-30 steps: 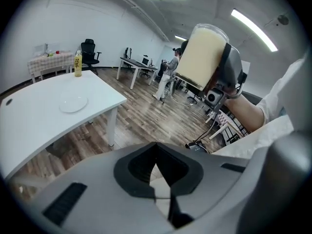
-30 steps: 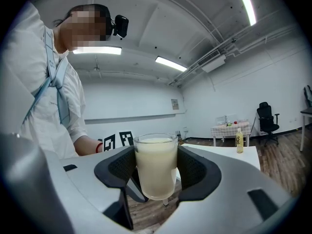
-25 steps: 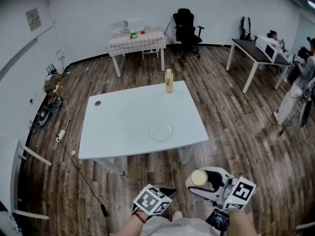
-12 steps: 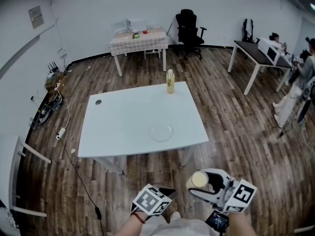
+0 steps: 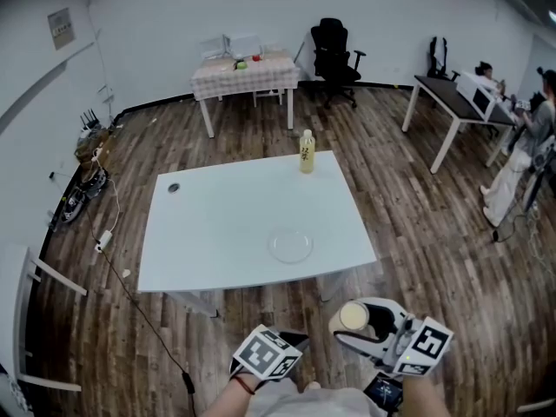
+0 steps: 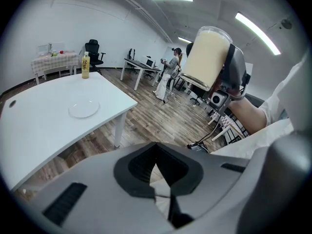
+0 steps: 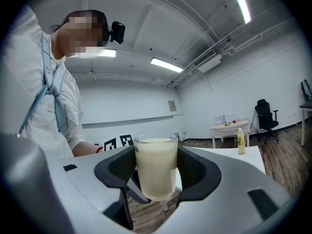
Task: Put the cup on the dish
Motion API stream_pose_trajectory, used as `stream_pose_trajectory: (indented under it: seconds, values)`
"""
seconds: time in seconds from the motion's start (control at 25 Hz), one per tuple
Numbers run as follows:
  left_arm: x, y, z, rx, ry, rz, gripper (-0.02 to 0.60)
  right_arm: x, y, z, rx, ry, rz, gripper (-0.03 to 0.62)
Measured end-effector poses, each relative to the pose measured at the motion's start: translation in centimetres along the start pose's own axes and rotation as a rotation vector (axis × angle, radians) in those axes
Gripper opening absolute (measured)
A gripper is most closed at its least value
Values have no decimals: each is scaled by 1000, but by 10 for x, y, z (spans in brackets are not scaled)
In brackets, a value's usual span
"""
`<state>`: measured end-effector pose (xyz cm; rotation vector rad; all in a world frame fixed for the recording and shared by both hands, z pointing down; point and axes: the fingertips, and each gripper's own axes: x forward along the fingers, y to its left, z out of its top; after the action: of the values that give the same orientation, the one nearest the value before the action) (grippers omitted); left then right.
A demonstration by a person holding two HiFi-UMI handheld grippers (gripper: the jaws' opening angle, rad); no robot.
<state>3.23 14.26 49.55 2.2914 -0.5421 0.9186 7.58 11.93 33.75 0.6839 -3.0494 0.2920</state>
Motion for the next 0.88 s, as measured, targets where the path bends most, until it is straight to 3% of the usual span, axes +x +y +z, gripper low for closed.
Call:
stream_pose_trajectory:
  seconds: [0.56, 0.88]
  values:
    - [-11, 109, 39, 65, 49, -49, 0, 103, -74, 9, 10, 14, -44, 275]
    - [-12, 142, 45, 173, 73, -63, 0, 148, -93, 6, -77, 34, -55, 275]
